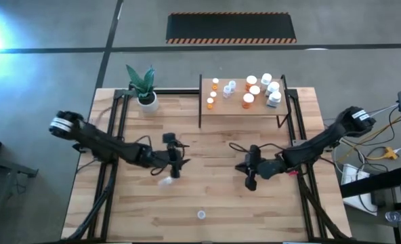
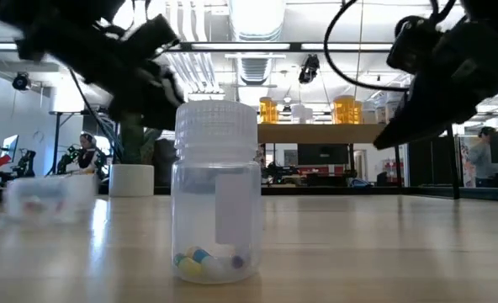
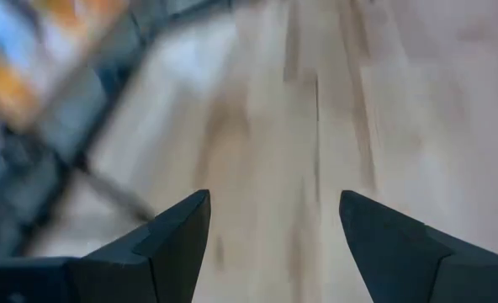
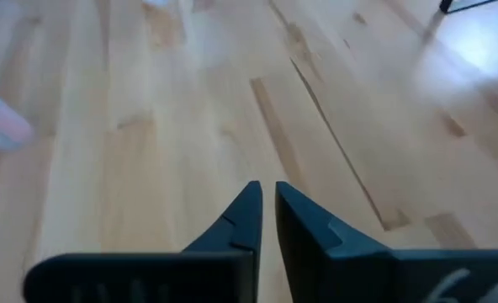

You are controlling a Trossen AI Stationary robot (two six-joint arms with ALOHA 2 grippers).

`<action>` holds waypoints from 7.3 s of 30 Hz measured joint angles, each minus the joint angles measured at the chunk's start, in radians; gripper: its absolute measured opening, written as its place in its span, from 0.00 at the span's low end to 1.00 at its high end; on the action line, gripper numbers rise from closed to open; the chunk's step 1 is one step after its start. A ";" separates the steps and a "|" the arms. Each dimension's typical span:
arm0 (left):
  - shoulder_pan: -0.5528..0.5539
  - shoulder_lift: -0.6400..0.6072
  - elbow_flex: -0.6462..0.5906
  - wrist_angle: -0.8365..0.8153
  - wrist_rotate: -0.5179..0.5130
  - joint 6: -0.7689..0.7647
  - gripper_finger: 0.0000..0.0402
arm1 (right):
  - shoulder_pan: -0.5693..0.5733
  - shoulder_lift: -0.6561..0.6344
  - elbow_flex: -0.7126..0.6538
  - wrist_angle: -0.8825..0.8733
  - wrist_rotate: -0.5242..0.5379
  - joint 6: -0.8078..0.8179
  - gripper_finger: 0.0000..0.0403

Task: Pick and place medicine bottles onto shelf by color
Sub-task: Put the transparent pill bottle on the shelf aligned with the other transparent pill bottles

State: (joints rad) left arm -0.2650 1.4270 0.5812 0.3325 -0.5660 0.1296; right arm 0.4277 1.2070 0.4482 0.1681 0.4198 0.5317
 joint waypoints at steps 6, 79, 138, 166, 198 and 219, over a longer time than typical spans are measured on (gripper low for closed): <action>-0.099 -0.219 0.122 -0.753 0.228 -0.520 0.62 | -0.017 0.096 0.058 0.006 0.001 -0.123 0.21; 0.243 0.402 0.079 0.881 0.571 -0.087 0.33 | -0.179 0.156 0.170 0.589 0.104 -0.497 0.62; 0.269 -0.013 -0.203 0.542 0.108 -0.256 0.80 | -0.762 0.108 0.581 -0.356 -0.089 -0.387 0.30; 0.221 -0.023 -0.236 0.540 0.112 -0.273 0.80 | -0.782 0.058 0.623 -0.442 -0.080 -0.526 0.62; 0.097 -0.013 -0.228 0.538 0.036 -0.446 0.80 | 0.125 0.383 0.350 0.296 -0.315 -0.408 0.60; -0.041 0.180 -0.201 0.541 0.013 -0.625 0.80 | 0.147 0.834 0.680 0.410 -0.173 -0.358 0.62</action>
State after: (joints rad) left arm -0.3060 1.6071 0.3798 0.8732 -0.5529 -0.4953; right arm 0.5747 2.0412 1.1282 0.5780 0.2471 0.1738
